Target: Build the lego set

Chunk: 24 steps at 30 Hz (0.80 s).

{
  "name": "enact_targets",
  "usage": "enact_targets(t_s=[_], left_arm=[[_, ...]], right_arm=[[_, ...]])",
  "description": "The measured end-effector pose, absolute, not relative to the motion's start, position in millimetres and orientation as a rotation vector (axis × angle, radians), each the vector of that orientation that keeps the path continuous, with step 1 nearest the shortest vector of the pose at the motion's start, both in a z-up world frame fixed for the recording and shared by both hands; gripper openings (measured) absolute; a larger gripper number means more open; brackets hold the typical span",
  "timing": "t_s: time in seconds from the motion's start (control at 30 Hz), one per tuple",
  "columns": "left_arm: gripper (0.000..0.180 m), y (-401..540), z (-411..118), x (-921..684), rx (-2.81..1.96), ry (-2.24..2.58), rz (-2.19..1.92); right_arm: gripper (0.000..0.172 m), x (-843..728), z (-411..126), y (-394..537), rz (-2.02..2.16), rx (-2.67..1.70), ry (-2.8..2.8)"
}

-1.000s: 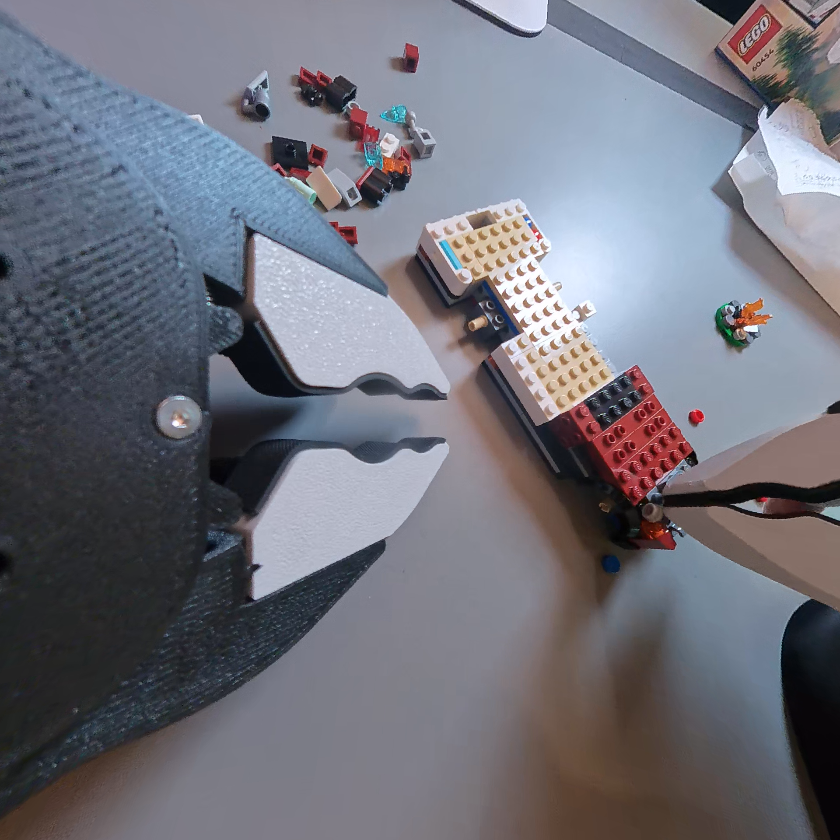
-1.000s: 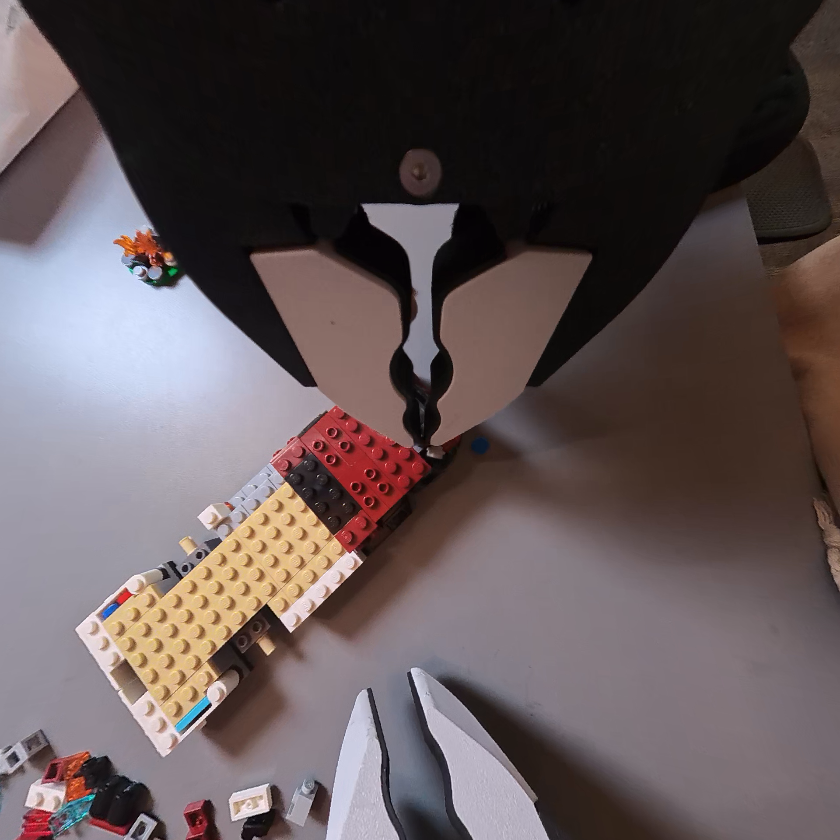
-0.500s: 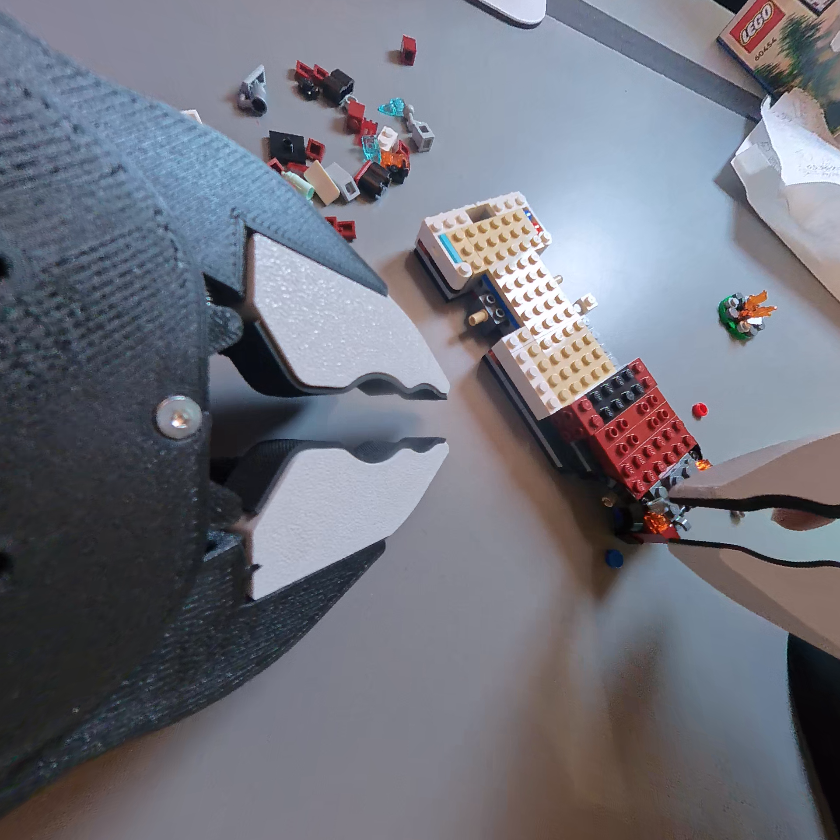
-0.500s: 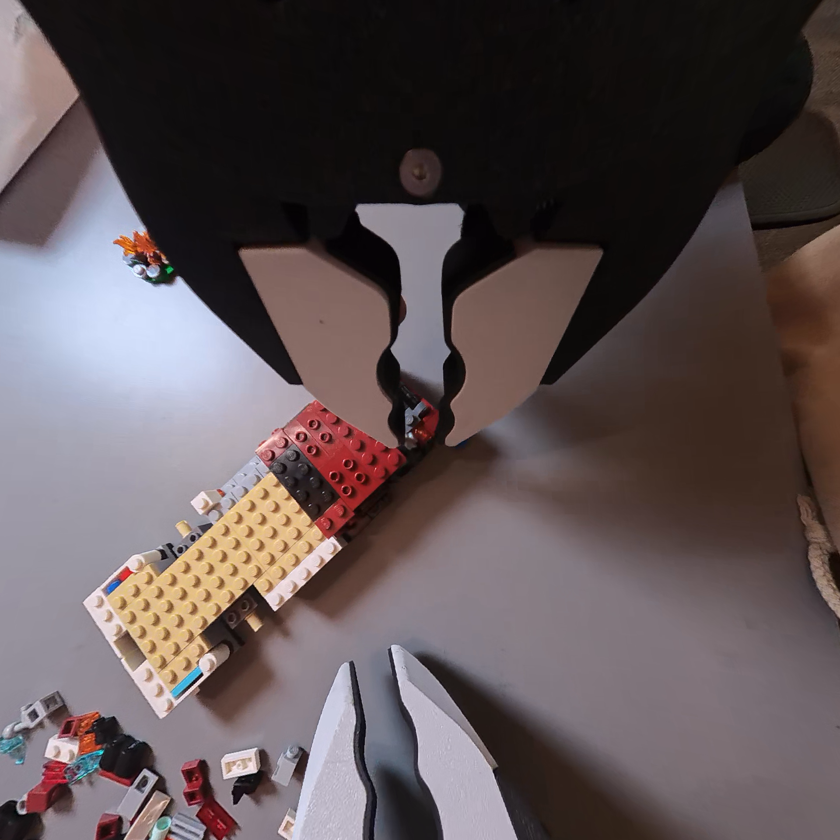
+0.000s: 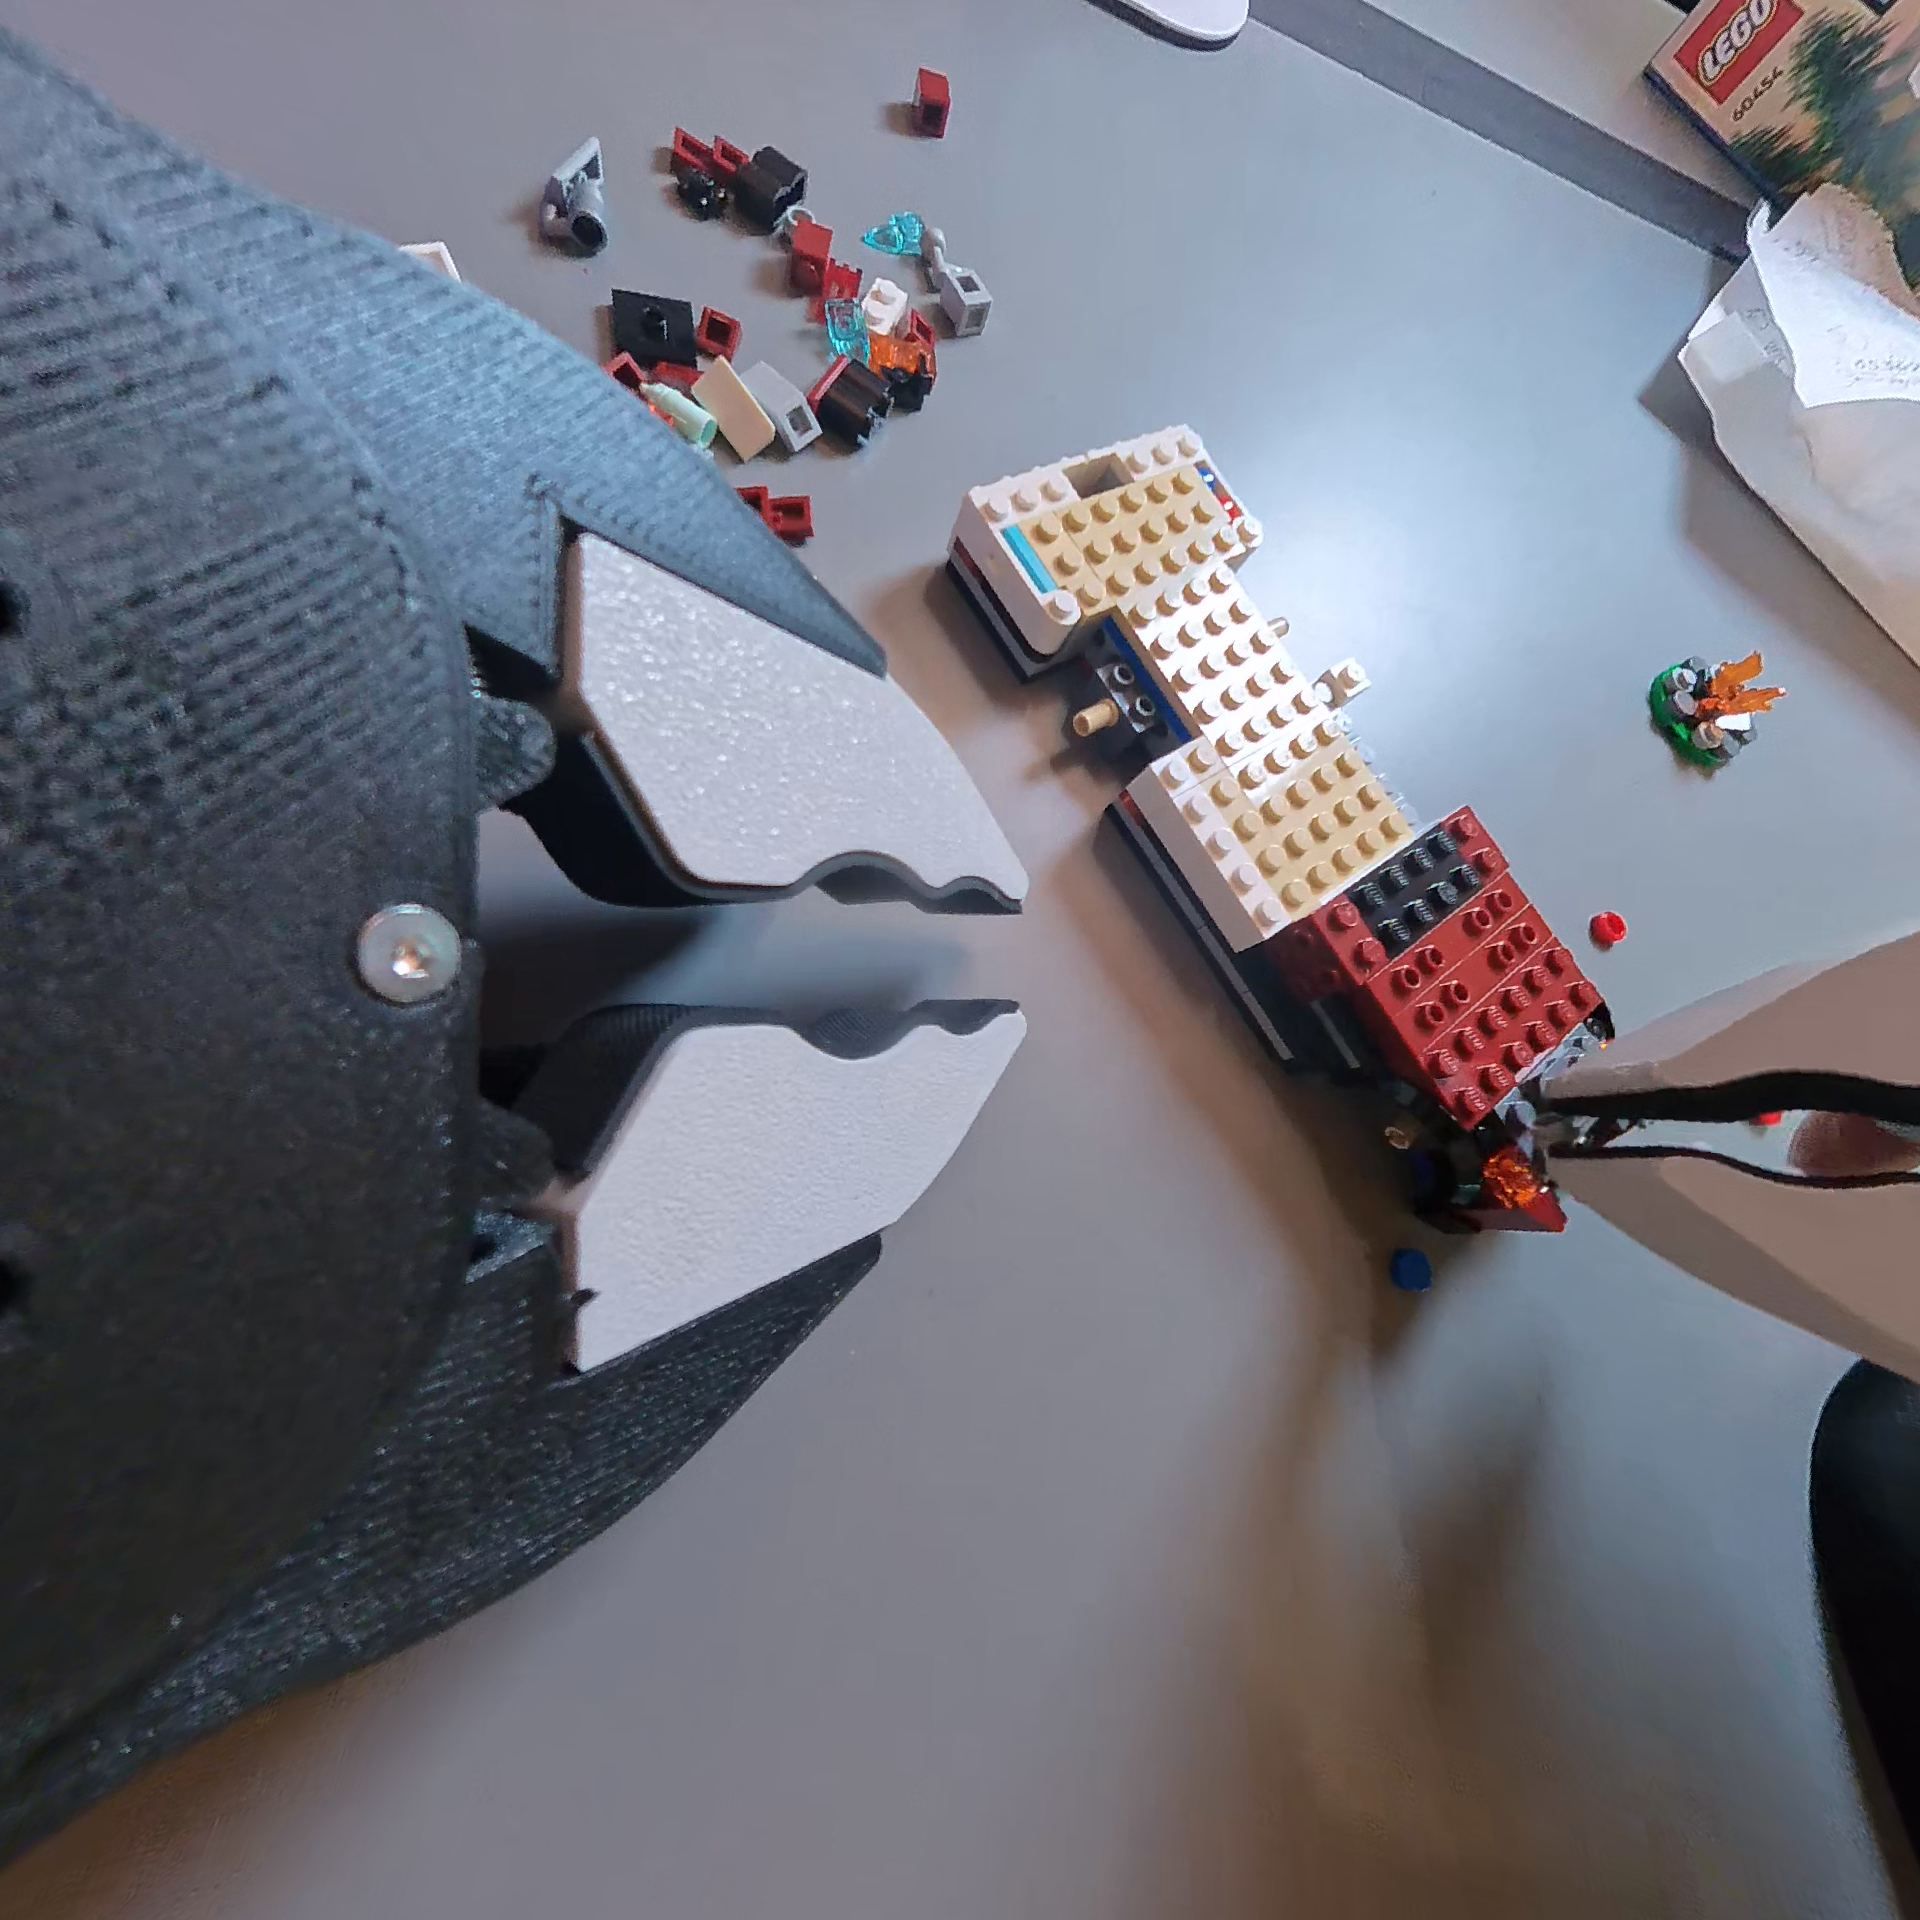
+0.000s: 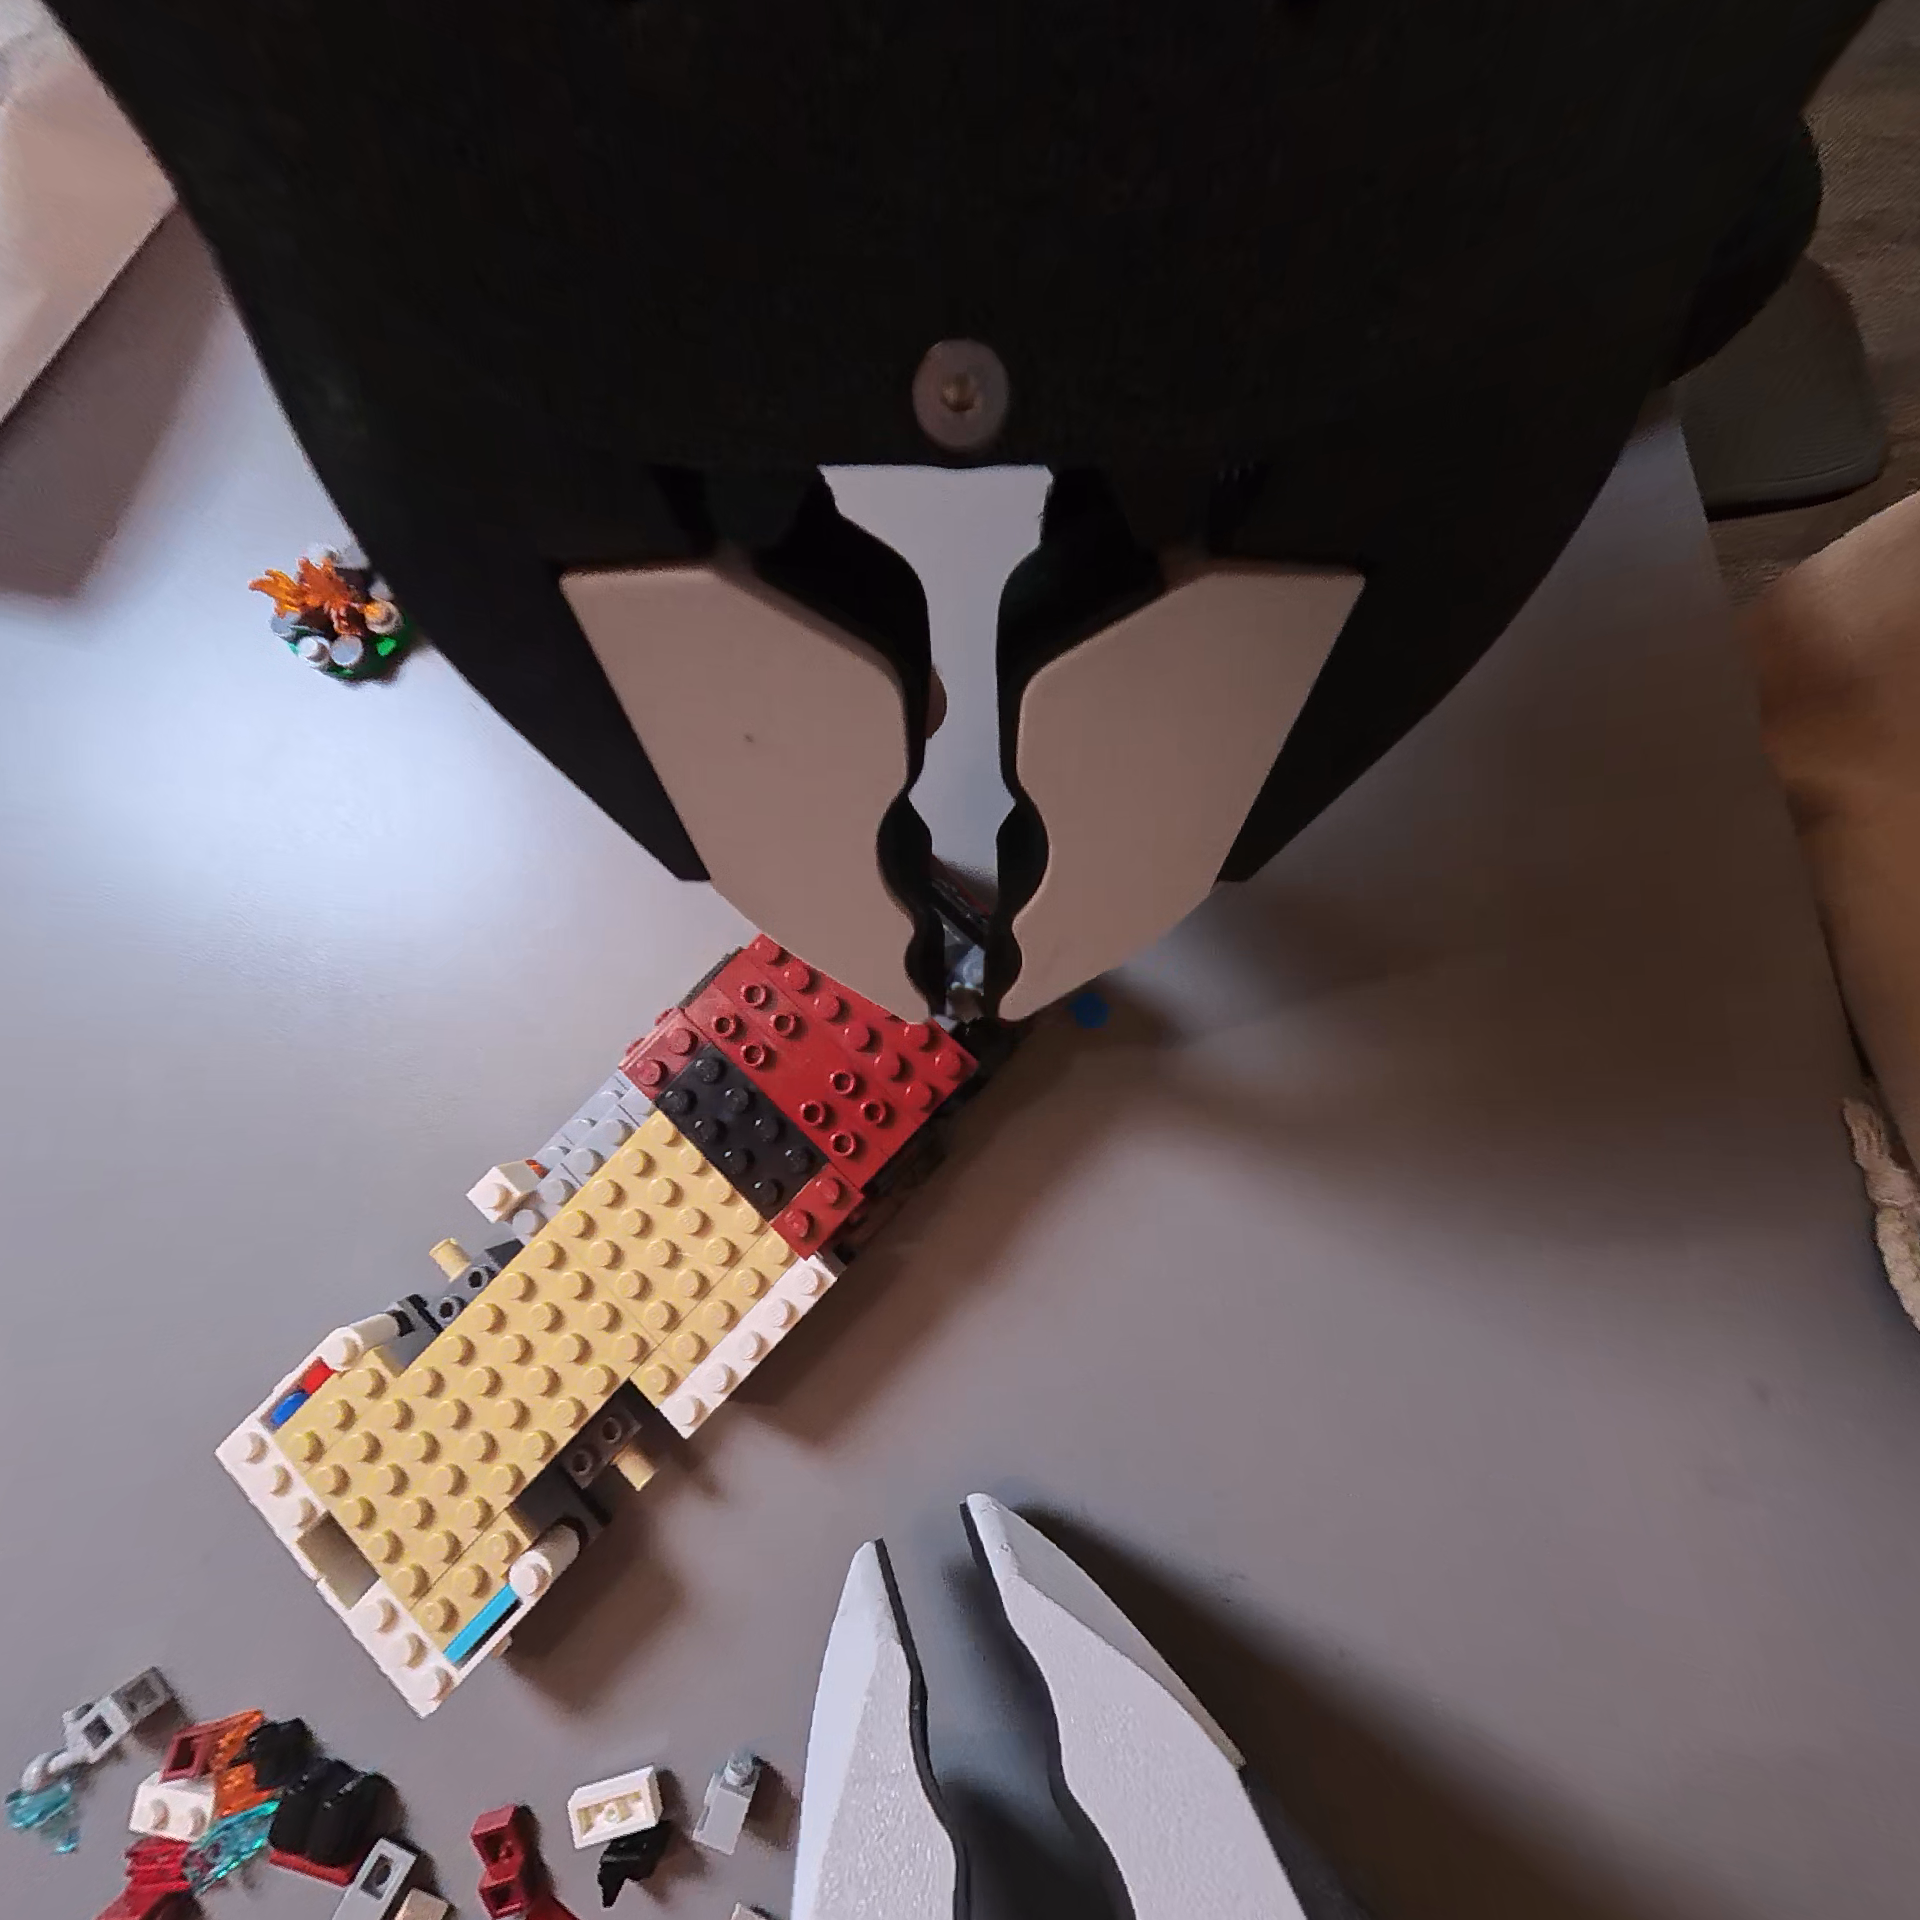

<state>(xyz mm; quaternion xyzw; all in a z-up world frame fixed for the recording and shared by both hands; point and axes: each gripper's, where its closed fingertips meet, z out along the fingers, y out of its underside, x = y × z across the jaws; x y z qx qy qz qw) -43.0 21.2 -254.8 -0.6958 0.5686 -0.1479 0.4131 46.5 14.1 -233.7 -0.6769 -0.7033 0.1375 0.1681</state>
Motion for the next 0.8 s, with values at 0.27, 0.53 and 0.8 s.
enact_targets(t_s=[0.27,0.53,0.8], left_arm=[[0.015,21,-256,-44,-1.752,1.435,-0.370],[0.015,21,-255,-45,-1.748,1.439,-0.370],[0.015,21,-256,-45,-1.745,1.452,-0.365]], right_arm=[[0.007,49,-236,15,0.352,-1.925,-2.182],[0.011,47,-236,16,0.330,-1.915,-2.273],[0.008,48,-224,17,0.374,-1.857,-2.218]])
